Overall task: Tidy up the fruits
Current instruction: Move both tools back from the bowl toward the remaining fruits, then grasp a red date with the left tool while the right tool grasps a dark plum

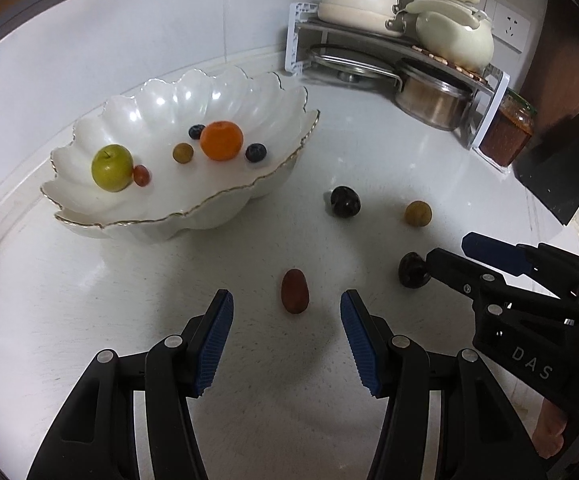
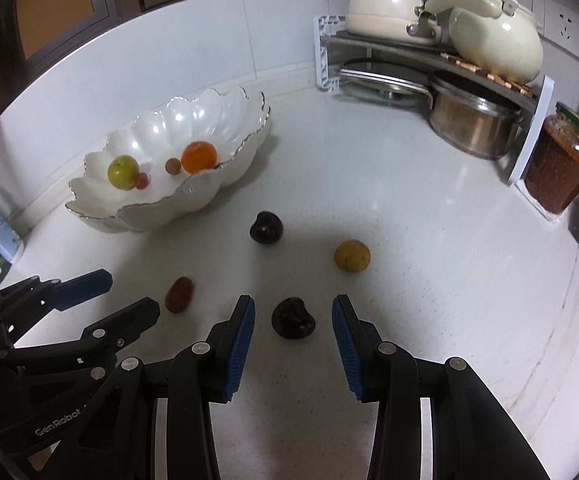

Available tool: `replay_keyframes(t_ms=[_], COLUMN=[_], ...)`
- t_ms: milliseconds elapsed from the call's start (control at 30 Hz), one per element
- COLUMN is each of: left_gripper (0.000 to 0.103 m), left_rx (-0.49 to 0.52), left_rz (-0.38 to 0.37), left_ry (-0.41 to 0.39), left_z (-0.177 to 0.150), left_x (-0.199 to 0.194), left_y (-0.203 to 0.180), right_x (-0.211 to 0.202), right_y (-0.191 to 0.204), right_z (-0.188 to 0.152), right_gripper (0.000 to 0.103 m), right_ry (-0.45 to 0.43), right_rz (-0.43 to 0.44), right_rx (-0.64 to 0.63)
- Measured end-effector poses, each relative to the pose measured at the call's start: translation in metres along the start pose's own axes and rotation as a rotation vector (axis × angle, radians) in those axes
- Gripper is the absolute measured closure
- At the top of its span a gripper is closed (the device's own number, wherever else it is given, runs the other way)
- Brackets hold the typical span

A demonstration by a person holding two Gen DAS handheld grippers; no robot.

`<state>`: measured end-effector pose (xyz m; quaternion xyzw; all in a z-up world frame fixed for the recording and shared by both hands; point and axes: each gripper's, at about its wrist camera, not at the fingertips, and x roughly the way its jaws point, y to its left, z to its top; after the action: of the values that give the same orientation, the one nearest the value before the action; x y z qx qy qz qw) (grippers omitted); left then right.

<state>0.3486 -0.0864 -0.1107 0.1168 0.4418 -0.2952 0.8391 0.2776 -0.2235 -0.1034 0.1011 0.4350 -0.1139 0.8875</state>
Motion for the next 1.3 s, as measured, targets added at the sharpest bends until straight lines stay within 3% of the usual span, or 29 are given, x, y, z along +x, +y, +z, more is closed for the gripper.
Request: replay_keyframes(t_ms=[767,1000,1133,1300], left_gripper=[0.051,0.063,0.081,0.085], left_rx=[0.018,0.031,0.035,0.03], left_rz=[-0.011,0.005,-0.003,-0.009], left_ry=[0.059,0.07,0.073,0.072], left_z=[0.006,0.007,0.009,0.009], left_x=[0.045,0.053,0.053,0.052], left_y=[-0.001,-0.004,-0.005,-0.005], right_x=[0.034,0.042,0.041,0.04], right_y=[-0.004,-0.005,-0.003,-0.003], right_z=[-0.005,-0.006,-0.006,-0.007], right_gripper=[0.061,0.062,0.072,0.073], right_ry=[0.078,0.096,0.091,0.089], right_rz=[-0.005,0.004,0.018,0.018], right_rx=[0.025,0.031,0.028,0.024])
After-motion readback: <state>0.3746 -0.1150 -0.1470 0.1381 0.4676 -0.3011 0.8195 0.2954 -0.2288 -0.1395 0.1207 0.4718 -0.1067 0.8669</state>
